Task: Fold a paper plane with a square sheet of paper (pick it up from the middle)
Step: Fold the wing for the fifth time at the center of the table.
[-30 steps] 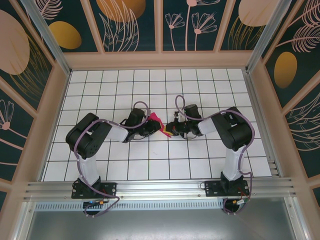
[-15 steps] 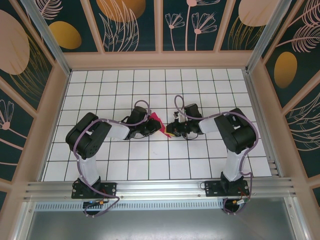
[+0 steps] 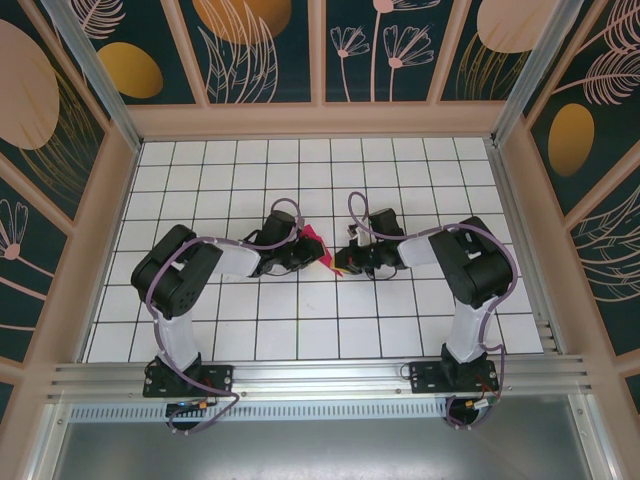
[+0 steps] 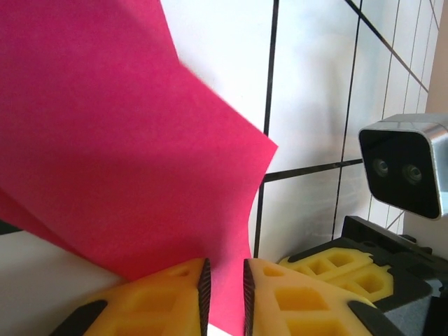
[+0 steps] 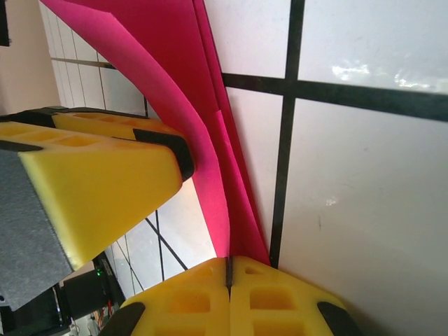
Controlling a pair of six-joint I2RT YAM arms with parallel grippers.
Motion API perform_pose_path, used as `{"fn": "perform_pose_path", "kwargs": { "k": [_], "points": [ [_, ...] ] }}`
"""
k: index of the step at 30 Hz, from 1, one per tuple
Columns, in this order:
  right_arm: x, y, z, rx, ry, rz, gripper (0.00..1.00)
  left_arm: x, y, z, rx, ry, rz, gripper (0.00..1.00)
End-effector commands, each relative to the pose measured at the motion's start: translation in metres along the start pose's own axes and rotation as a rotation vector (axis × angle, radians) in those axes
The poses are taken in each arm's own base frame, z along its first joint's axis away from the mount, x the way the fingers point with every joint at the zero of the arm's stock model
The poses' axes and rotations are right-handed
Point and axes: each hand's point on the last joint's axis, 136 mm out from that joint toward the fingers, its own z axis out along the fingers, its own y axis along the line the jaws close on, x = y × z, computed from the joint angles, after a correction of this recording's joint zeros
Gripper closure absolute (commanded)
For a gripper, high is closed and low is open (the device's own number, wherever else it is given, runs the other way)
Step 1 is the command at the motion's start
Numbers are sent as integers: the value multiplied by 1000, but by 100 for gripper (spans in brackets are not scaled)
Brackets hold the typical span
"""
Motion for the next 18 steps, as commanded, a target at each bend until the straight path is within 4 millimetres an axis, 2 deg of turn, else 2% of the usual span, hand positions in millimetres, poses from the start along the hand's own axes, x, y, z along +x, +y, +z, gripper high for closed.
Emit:
{"fn": "perform_pose_path", "kwargs": {
  "k": [1, 4, 7, 12, 18],
  "points": [
    [4, -4, 0, -24, 6, 50, 100, -14, -23, -12, 63, -68, 76, 75],
    [3, 1, 0, -64, 2, 87, 100, -11, -32, -18, 117, -73, 85, 74],
    [1, 5, 1, -94, 3, 115, 100, -3, -32, -19, 139, -62, 82, 74],
    [-2, 9, 0, -106, 1, 137, 100, 7, -25, -13, 133, -40, 79, 75],
    [-3, 4, 0, -97, 2, 168, 100, 8, -15, -5, 101, -29, 64, 78]
  ]
}}
